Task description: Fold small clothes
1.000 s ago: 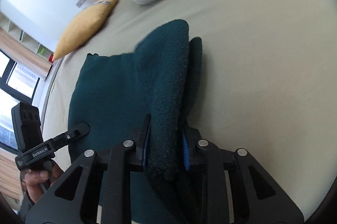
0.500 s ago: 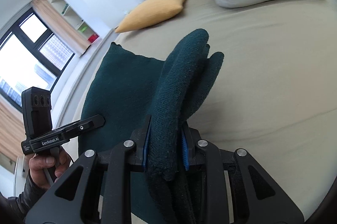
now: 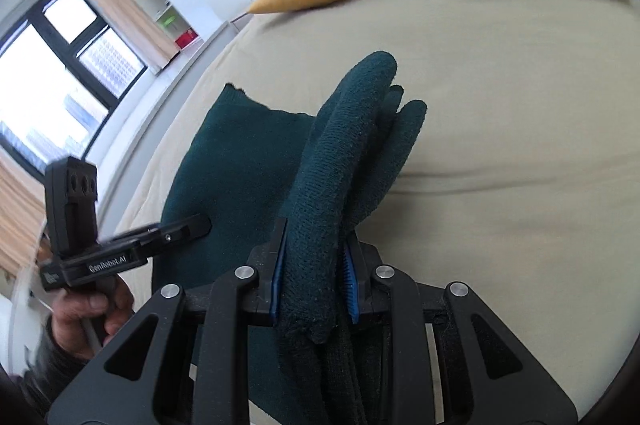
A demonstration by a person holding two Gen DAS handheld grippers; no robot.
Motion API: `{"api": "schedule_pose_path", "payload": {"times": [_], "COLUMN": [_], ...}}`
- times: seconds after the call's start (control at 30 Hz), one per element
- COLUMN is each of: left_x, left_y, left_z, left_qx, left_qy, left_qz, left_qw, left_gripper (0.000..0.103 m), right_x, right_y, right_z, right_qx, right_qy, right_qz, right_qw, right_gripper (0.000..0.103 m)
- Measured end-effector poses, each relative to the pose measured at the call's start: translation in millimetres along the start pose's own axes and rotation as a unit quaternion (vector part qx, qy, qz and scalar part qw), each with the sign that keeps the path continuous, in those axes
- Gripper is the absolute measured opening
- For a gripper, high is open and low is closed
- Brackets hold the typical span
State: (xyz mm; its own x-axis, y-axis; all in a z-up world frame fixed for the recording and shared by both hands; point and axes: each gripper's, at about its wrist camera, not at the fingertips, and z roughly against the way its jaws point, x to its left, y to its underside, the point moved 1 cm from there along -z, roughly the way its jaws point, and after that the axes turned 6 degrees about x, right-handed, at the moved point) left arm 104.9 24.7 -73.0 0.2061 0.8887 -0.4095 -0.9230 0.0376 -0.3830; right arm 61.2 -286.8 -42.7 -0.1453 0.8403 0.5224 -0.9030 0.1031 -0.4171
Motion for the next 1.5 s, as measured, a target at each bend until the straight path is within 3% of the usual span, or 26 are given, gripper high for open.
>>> {"api": "schedule_pose_path", "payload": {"times": [0.07,0.13,0.17,0.27,0.53,0.6,0.67,0.73,0.77,0.93,1.0,1.03,1.2,1.23,1.3,1.33,1.43,1.5], "left_x": [10,16,15,10,18,11,-2,-11,-17,-48,-64,-73,-101,-106,-108,-107,-92,-85], "left_y": [-1,0,-1,-1,5,8,14,21,25,49,59,64,62,63,61,60,49,52], "left_z": [-23,-28,-29,-30,-28,-15,2,21,32,76,90,97,124,135,147,150,144,133], "left_qx": [0.015,0.015,0.015,0.011,0.005,-0.006,-0.034,-0.069,-0.090,-0.192,-0.232,-0.246,-0.274,-0.291,-0.304,-0.296,-0.236,-0.213], "left_qy": [-0.008,0.011,0.008,-0.010,-0.002,-0.021,-0.063,-0.111,-0.128,-0.165,-0.192,-0.207,-0.264,-0.274,-0.292,-0.296,-0.255,-0.261], "left_qz": [0.016,0.026,0.021,0.003,0.026,0.019,-0.007,-0.024,-0.033,-0.073,-0.098,-0.112,-0.128,-0.120,-0.096,-0.082,-0.042,-0.027], "left_qw": [0.9997,0.9995,0.9996,0.9999,0.9996,0.9996,0.9974,0.9912,0.9872,0.9646,0.9486,0.9402,0.9159,0.9088,0.9017,0.9044,0.9368,0.9412], "left_gripper": [0.051,0.053,0.054,0.057,0.062,0.062,0.062,0.065,0.071,0.103,0.103,0.103,0.103,0.103,0.103,0.103,0.103,0.103], "right_x": [-26,-57,-69,-90,-80,-82,-79,-78,-78,-39,-14,-2,55,65,85,96,114,118], "right_y": [5,17,22,33,27,10,2,-3,-5,-7,0,3,16,20,26,29,31,29], "right_z": [-19,-41,-49,-56,-59,-57,-46,-27,-17,31,50,59,97,107,126,136,156,161], "right_qx": [0.017,0.040,0.046,0.029,0.037,0.038,0.027,0.001,-0.010,-0.085,-0.123,-0.144,-0.233,-0.246,-0.277,-0.296,-0.303,-0.285], "right_qy": [-0.031,-0.023,-0.043,-0.097,-0.086,-0.067,-0.018,0.029,0.047,0.107,0.122,0.133,0.153,0.154,0.163,0.172,0.177,0.179], "right_qz": [-0.041,-0.092,-0.114,-0.145,-0.134,-0.129,-0.126,-0.126,-0.128,-0.061,-0.023,-0.007,0.074,0.092,0.125,0.142,0.165,0.161], "right_qw": [0.999,0.995,0.992,0.984,0.987,0.989,0.992,0.992,0.991,0.989,0.985,0.981,0.958,0.952,0.939,0.929,0.922,0.928], "right_gripper": [0.022,0.023,0.023,0.024,0.028,0.034,0.044,0.046,0.047,0.048,0.050,0.059,0.085,0.094,0.100,0.102,0.103,0.103]}}
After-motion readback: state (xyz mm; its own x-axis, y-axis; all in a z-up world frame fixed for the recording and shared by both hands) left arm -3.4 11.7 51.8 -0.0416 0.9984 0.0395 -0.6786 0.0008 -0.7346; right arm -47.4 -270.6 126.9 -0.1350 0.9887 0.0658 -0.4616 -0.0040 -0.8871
